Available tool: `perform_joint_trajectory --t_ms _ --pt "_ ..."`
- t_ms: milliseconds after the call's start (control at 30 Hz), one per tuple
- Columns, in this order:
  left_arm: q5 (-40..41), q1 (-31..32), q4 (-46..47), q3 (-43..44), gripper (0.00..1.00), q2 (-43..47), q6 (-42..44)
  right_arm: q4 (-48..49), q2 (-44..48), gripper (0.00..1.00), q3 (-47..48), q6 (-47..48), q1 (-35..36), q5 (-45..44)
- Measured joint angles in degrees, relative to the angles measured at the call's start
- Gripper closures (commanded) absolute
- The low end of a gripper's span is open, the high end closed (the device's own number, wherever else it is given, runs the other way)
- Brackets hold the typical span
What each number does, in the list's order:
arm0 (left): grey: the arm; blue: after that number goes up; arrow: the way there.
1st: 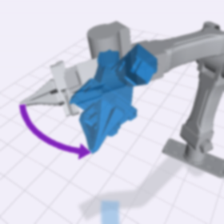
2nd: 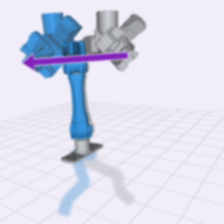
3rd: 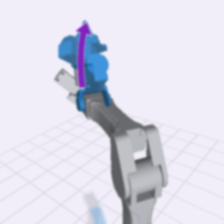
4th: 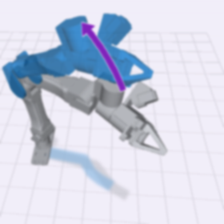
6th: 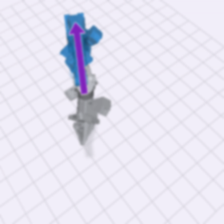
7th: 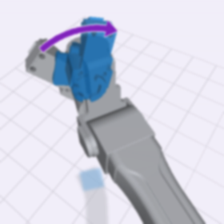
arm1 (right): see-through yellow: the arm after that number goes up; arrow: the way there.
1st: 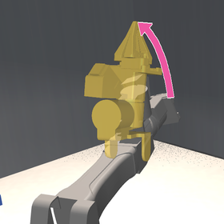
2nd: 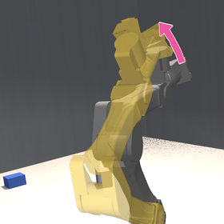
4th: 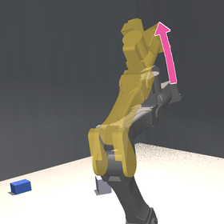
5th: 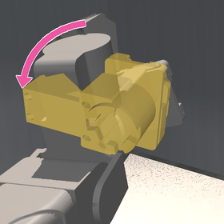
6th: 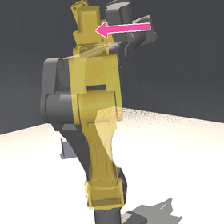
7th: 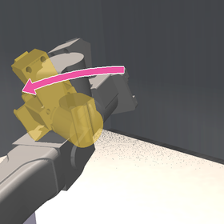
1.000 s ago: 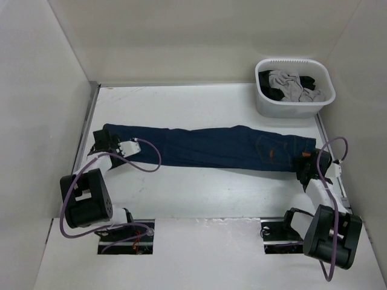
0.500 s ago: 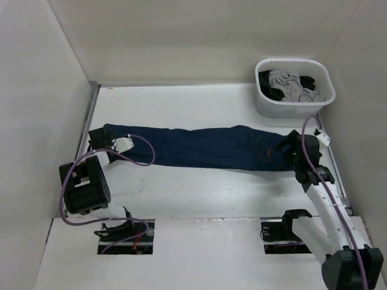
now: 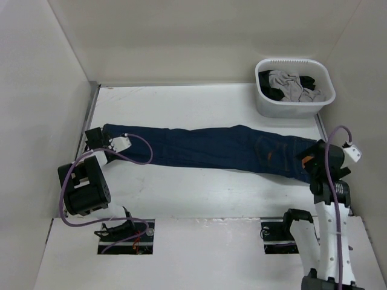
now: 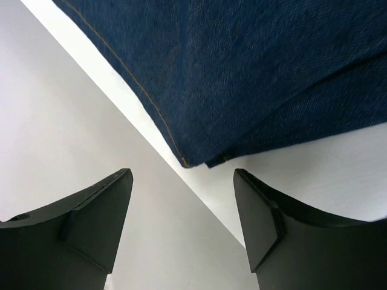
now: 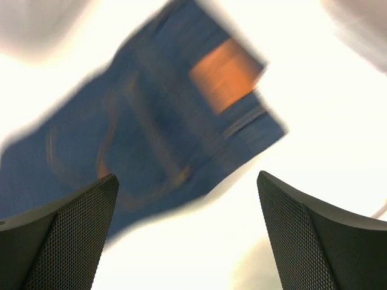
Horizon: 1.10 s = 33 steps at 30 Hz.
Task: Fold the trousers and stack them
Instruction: Fold the trousers
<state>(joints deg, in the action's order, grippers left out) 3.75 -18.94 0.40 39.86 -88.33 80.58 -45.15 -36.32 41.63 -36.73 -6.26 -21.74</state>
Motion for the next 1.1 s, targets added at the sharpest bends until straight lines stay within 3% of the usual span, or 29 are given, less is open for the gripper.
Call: perform_joint_trajectory --t_ms 67,133,267,333,433,533,600,700,867,1100 --pt "-0.20 -0.57 -0.26 0.07 0.33 0.00 0.00 1.88 2.25 0.00 0.02 1.11 -4.09 2.08" --pt "-0.50 -0.92 -0.46 0.09 0.34 -0.02 0.00 5.49 -0.48 0.00 0.07 4.39 -1.66 7.58" --pt "-0.94 -0.85 -0.90 1.20 0.39 -0.98 0.02 9.40 -17.73 0.00 2.97 15.15 18.56 11.23" --pt "-1.01 -0.81 -1.01 2.29 0.45 -2.12 0.02 11.45 -26.71 0.08 4.24 22.10 31.21 9.46" --pt "-1.14 -0.81 -1.25 3.34 0.64 -3.10 -0.04 13.57 -34.07 0.23 4.90 31.23 43.28 8.68" --pt "-1.18 -0.81 -1.46 4.20 0.80 -3.93 -0.02 15.61 -38.03 0.39 5.53 37.46 46.16 9.22" --pt "-1.18 -0.81 -1.53 4.42 0.86 -4.13 -0.02 17.46 -40.30 0.41 6.14 39.85 46.03 9.09" --pt "-1.18 -0.83 -1.53 4.50 0.84 -4.13 -0.02 20.35 -43.17 0.45 6.45 42.47 45.99 8.07" --pt "-1.16 -1.11 -1.86 4.61 0.61 -4.07 0.02 22.99 -47.30 0.41 6.56 45.62 46.71 7.87" --pt "-1.09 -1.29 -2.64 5.35 0.58 -4.04 -0.04 24.61 -50.88 0.45 6.60 48.30 49.86 6.88"
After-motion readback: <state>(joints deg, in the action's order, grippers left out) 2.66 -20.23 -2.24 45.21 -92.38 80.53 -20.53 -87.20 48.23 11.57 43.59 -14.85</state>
